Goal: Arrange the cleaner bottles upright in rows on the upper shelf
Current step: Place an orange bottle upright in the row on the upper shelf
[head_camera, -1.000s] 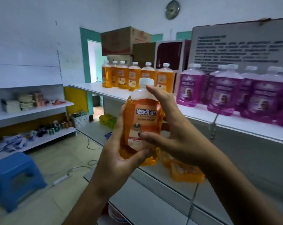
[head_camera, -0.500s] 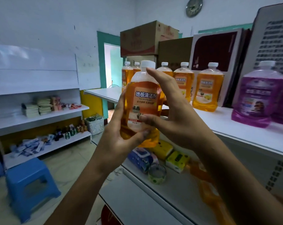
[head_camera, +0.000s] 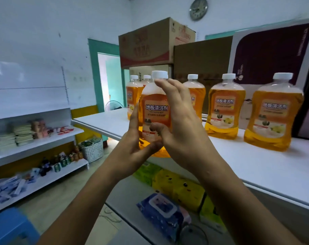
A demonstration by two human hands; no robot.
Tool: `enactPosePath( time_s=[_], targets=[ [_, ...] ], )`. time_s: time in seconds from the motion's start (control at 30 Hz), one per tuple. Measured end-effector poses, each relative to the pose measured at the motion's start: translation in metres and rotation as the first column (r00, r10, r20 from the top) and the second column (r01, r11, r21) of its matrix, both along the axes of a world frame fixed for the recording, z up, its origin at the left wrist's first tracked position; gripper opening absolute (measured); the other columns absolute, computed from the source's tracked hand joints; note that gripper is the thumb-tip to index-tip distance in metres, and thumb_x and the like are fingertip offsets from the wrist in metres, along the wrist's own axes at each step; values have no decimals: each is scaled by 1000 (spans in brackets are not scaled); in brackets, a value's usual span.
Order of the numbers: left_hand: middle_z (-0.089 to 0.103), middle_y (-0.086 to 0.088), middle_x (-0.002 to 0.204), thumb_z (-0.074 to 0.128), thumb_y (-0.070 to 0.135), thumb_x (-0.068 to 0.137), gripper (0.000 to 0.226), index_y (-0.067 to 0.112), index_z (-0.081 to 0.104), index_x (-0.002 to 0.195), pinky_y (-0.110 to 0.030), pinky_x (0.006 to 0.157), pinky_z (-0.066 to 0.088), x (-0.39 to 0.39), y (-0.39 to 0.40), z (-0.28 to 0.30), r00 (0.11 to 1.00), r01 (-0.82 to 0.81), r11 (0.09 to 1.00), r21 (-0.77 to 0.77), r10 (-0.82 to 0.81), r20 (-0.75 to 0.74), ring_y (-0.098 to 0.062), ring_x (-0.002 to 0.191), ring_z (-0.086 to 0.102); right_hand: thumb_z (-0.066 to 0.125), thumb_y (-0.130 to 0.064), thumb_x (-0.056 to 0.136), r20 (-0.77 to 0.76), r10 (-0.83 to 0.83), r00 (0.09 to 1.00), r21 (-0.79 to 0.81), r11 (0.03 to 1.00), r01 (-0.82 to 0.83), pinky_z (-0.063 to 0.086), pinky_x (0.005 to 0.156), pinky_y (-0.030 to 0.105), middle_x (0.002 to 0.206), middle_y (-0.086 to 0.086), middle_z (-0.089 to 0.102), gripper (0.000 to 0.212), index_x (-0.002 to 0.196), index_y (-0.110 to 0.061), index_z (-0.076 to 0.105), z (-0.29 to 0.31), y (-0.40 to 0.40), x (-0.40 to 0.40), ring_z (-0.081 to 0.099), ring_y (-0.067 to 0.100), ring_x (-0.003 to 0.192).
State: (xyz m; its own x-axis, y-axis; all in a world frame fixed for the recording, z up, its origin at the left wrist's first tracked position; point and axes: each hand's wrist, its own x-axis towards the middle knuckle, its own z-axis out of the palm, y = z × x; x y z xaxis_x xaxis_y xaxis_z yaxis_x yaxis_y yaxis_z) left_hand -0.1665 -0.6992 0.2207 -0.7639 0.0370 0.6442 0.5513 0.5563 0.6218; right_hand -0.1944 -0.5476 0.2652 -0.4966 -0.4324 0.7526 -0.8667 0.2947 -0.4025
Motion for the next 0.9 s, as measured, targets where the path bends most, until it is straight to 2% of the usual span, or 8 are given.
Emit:
enactPosePath(
  time_s=[0.2,0.4,0.47,0.5,0.57,0.6,0.8,0.9],
  targets=[
    [43,25,143,65,42,87,97,28,-4,154,-41,105,46,-48,-39,1,985,163,986,-25,-162,54,-1,130,48,71,-7,89,-69,-183,981,49,981,186,45,106,26,160,-12,11,87,153,-40,22,0,-29,-23,28,15,143],
    [37,21,149,60,42,87,97,38,-13,151,-31,108,42,-84,-79,16,943,285,947,-148,-249,222,1,129,46,71,-6,89,-54,-315,947,44,947,318,32,92,-2,160,-11,13,87,152,-41,23,-2,-60,-51,22,4,141],
    [44,23,140,57,37,92,79,42,2,150,-26,102,45,-96,-103,23,936,283,912,-298,-195,293,1,118,52,70,-3,89,-39,-367,929,54,928,369,34,93,3,160,-11,13,87,152,-40,23,-1,-72,-58,23,8,143],
    [52,19,134,55,36,94,63,43,19,146,-27,96,48,-102,-115,25,937,279,886,-371,-166,308,0,111,55,70,-2,88,-34,-388,921,54,920,389,34,94,5,161,-10,13,88,152,-39,23,-1,-78,-62,23,11,144],
    [61,9,120,51,39,96,29,40,47,125,-27,86,49,-111,-133,25,953,237,846,-478,-108,282,-4,102,57,70,1,86,-22,-416,909,41,908,417,34,95,5,160,-7,16,87,152,-36,26,2,-87,-72,24,12,144],
    [62,7,117,49,39,97,25,35,53,121,-26,83,48,-114,-139,22,965,207,849,-486,-95,244,-7,102,56,71,1,85,-8,-424,906,29,905,424,34,93,3,159,-5,19,86,151,-35,28,4,-91,-76,25,11,143],
    [61,7,126,46,44,98,41,27,49,135,-33,85,47,-112,-148,9,987,136,867,-479,-77,142,-11,104,54,71,1,86,59,-515,855,8,857,516,33,79,-6,156,-3,25,81,149,-30,30,7,-110,-100,29,5,135],
    [58,8,133,45,48,97,48,27,45,140,-36,91,47,-115,-152,9,985,149,862,-484,-87,148,-15,116,54,71,2,85,59,-569,820,37,823,567,33,94,6,158,0,24,82,149,-28,29,10,-118,-113,30,17,143]
  ],
)
